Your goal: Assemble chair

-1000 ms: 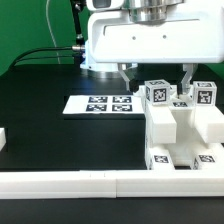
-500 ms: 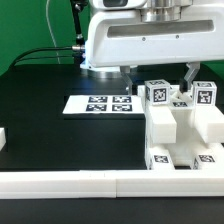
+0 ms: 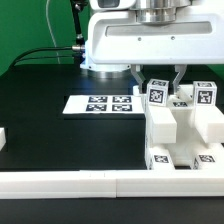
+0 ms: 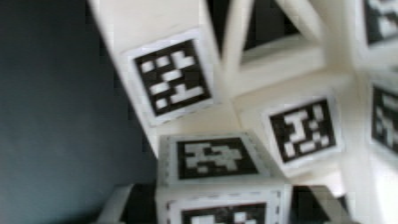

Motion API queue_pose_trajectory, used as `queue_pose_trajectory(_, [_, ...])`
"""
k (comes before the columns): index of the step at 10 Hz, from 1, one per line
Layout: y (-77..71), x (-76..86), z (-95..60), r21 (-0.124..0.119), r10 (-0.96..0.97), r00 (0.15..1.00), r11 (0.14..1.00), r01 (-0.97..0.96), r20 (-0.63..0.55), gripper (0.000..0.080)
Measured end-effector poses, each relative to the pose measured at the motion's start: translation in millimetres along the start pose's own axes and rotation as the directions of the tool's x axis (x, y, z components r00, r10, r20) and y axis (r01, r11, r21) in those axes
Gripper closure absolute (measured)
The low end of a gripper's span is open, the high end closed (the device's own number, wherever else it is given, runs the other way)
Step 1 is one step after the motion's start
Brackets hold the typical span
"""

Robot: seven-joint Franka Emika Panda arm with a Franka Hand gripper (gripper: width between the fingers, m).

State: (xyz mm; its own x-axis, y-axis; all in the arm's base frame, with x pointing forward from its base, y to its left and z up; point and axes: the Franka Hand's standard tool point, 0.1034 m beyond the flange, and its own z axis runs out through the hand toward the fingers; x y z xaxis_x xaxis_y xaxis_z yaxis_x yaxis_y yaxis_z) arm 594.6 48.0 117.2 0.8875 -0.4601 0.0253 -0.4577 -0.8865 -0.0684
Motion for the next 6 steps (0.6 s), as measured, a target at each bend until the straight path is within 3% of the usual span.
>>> queue_pose_trajectory(2, [-0.7,-0.4,0.1,0.014,0.284,0.959,0.959,-0.284,-0.002,0.0518])
queue_pose_trajectory(5, [0.4,0.9,1.0,0.032,0.637,0.771,0.771,-0.636,-0.007,0.0518])
queue_pose_trajectory(6, [0.7,1.0,1.0,0.032,0.667,0.745,0.745,-0.666,-0.006,0.0518])
